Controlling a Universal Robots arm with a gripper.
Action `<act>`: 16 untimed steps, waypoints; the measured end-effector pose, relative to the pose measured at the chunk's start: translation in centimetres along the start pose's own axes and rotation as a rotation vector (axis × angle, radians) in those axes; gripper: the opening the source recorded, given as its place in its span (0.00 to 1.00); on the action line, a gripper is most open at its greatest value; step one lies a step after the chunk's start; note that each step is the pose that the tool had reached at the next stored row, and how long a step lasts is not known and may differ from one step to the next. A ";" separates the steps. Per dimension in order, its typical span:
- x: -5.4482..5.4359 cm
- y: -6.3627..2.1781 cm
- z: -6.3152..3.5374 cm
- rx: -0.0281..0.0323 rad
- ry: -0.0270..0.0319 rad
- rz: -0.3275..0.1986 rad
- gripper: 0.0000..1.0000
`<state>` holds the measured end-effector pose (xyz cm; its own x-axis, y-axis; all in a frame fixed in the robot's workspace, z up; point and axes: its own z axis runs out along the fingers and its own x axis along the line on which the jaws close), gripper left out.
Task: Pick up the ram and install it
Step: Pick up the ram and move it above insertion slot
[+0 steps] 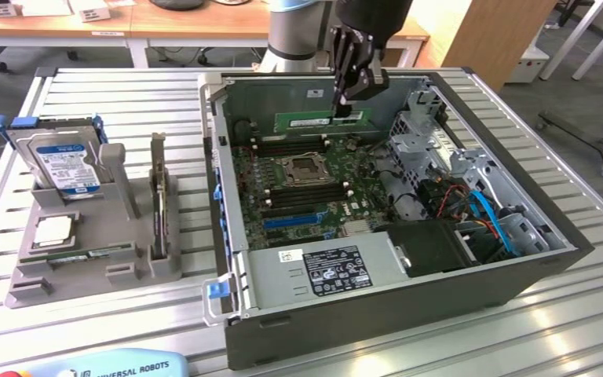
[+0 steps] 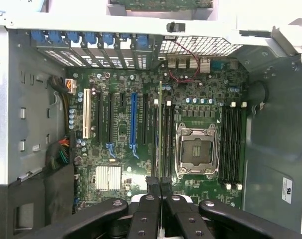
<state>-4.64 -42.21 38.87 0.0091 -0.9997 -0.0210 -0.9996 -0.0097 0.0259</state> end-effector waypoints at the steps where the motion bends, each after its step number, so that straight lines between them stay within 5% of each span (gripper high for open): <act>1: 0.0 0.00 0.03 0.0001 -0.0002 0.004 0.11; 10: 0.0 -0.06 0.25 0.0010 -0.0013 0.046 0.11; 16: 0.0 -0.89 0.28 0.0009 -0.0012 0.046 0.11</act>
<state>-3.76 -42.21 38.57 -0.0366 -0.9991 -0.0210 -0.9990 0.0360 0.0260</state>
